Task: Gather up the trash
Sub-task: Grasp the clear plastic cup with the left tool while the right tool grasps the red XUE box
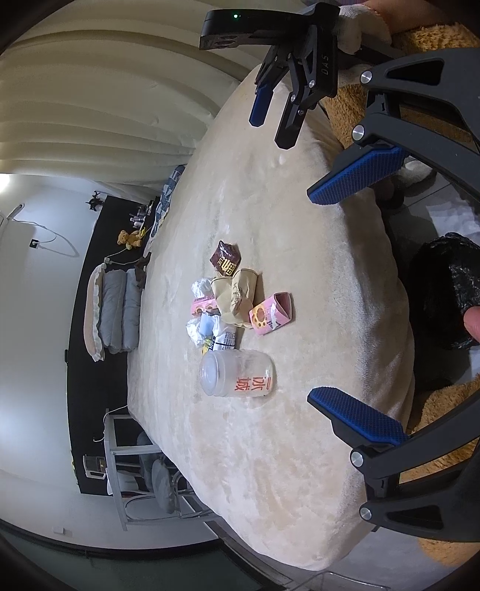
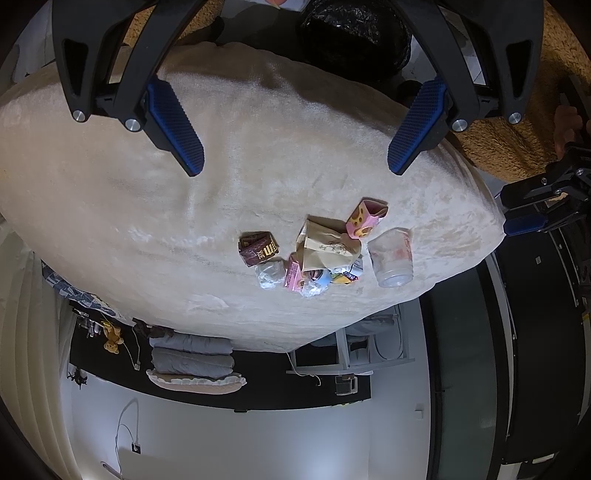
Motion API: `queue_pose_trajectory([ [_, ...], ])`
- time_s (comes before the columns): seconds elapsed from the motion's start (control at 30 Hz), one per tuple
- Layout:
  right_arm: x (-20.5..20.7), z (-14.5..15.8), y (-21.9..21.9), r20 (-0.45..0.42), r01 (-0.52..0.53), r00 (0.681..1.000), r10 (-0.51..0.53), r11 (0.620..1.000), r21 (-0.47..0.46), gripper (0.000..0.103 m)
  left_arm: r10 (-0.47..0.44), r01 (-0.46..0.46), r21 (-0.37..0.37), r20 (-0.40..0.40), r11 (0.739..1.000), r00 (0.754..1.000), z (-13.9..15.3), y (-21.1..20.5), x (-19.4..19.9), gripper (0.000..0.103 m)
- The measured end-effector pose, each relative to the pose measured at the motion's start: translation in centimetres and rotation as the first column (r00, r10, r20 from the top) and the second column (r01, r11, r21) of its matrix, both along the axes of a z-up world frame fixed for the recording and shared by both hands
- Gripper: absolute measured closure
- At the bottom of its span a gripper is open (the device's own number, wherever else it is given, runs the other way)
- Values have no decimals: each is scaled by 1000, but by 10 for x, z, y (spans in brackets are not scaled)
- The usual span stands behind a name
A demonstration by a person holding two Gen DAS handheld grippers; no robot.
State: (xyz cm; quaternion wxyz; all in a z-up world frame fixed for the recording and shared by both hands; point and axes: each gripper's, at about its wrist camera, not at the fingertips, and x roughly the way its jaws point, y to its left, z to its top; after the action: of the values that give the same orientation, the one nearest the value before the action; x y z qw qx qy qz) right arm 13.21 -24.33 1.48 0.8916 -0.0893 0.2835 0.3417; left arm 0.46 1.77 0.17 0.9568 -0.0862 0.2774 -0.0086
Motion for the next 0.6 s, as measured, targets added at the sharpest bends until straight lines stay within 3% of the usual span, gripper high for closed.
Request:
queue_pose_trajectory([
  [0.3,34,6,7,-36,-6,999,6,1000,1,4,14,-19,-80,-57,997,998,3,27,30,7],
  [0.6,94,7,30,-69,-45,997,42,998,-47,4,27,-31,-34,-103,999,994,11,53,75,7],
])
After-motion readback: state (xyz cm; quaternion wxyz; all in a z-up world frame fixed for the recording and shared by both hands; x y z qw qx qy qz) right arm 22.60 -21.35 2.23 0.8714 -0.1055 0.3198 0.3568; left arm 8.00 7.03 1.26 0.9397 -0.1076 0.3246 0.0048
